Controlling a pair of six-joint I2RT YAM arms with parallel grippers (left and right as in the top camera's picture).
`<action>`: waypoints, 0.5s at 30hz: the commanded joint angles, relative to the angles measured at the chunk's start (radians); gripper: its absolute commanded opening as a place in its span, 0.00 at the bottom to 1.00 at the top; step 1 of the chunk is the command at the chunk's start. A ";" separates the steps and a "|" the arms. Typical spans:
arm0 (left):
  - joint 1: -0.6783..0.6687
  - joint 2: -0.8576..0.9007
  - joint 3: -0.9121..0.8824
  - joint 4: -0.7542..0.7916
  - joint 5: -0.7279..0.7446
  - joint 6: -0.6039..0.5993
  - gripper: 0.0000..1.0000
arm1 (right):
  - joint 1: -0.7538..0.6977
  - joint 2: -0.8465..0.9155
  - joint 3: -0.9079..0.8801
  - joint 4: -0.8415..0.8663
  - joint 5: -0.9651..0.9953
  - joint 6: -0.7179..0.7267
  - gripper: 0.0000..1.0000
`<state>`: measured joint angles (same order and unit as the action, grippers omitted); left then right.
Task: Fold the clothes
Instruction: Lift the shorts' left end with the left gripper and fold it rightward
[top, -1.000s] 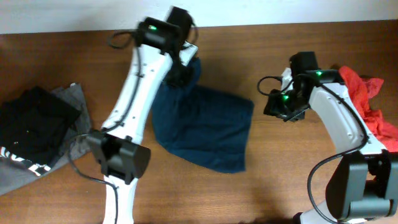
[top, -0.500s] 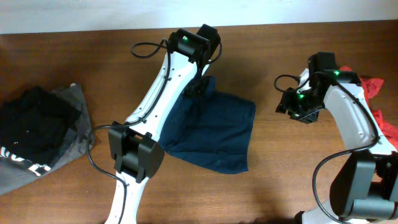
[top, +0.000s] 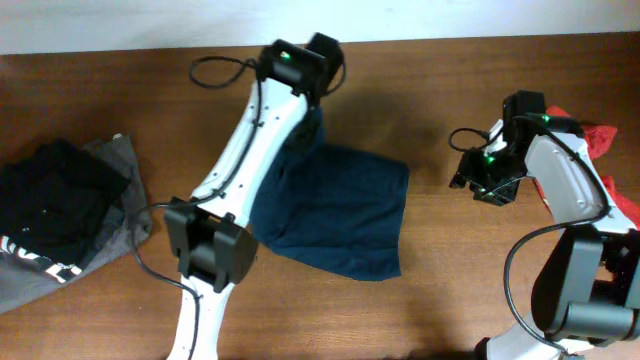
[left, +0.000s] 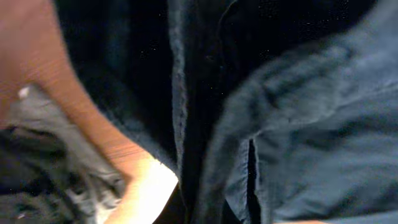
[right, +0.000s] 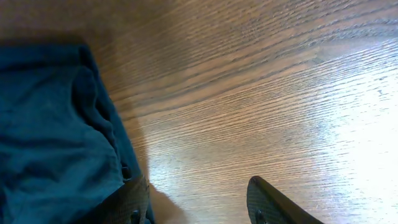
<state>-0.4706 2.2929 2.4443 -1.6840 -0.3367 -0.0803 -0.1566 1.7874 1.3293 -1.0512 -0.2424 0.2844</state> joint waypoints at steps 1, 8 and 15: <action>0.072 -0.097 0.038 -0.004 -0.090 0.029 0.00 | -0.002 0.000 -0.003 0.008 0.019 0.002 0.56; 0.157 -0.157 0.066 0.012 -0.053 0.051 0.00 | -0.002 0.000 -0.003 0.012 0.019 0.002 0.56; 0.110 -0.156 0.050 0.015 0.063 0.046 0.00 | -0.002 0.000 -0.003 0.016 0.018 0.002 0.56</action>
<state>-0.3279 2.1574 2.4866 -1.6745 -0.3431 -0.0452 -0.1566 1.7874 1.3289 -1.0389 -0.2424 0.2844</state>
